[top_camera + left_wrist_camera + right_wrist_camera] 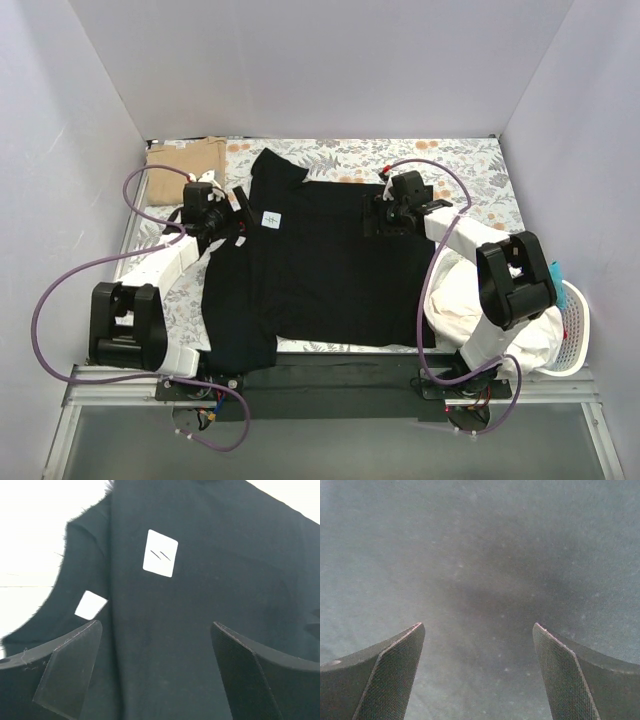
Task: Fold and stack the t-shirts
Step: Flatten the tshirt out
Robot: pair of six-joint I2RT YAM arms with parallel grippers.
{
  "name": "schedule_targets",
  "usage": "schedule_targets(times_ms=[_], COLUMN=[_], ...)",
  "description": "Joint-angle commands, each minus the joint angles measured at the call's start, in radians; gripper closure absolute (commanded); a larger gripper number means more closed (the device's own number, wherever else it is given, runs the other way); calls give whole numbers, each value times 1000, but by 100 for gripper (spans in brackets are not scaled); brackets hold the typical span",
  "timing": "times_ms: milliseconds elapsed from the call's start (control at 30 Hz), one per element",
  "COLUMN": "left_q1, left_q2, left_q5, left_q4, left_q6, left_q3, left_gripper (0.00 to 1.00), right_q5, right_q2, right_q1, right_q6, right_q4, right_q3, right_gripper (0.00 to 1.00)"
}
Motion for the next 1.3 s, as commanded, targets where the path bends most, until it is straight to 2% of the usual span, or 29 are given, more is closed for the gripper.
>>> schedule_targets(times_ms=[0,400,733,1267], left_q1=[9,25,47,69], left_q2=[32,178,295,204], left_q5=[71,79,-9,-254], left_q4=[68,111,69,-23], left_q6=[-72,-105,-98,-39], left_q3=[-17,-32,-18,-43], left_gripper=[11,11,11,10], right_q5=[14,50,57,175], right_q2=[27,74,71,131], right_q1=[-1,-3,-3,-9], right_q6=[13,29,42,58], right_q4=[18,8,2,-54], right_q3=[24,15,10,33], right_gripper=[6,6,6,6])
